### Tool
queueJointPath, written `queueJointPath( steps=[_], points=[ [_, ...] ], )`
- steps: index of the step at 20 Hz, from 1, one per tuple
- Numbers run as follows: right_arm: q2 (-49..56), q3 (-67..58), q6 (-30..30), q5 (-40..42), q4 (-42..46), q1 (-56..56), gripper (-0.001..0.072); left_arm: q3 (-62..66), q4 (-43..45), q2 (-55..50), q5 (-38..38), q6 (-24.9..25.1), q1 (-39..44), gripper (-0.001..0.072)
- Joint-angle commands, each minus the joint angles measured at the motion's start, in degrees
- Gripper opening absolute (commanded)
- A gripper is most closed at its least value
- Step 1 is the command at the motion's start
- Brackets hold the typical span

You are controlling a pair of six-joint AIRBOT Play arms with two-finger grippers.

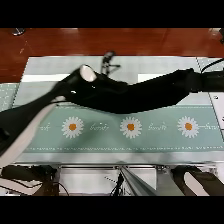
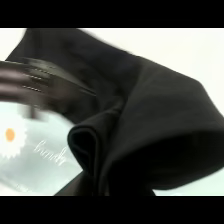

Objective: Fold the shirts.

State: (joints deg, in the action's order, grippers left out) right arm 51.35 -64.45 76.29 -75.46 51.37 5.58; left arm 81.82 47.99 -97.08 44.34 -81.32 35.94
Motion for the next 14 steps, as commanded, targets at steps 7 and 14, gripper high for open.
queueJointPath(
  steps=[7, 14],
  points=[
    [-4.0, 1.6, 6.1, 4.6, 4.4, -9.3, 0.0024, 2.9, -14.2, -8.7, 6.2, 1.7, 8.5, 0.0023],
    [-2.1, 1.6, 7.1, 6.0, 0.3, -9.9, 0.0024, 2.7, -11.7, 2.4, 19.1, 0.7, -20.3, 0.0022]
  ],
)
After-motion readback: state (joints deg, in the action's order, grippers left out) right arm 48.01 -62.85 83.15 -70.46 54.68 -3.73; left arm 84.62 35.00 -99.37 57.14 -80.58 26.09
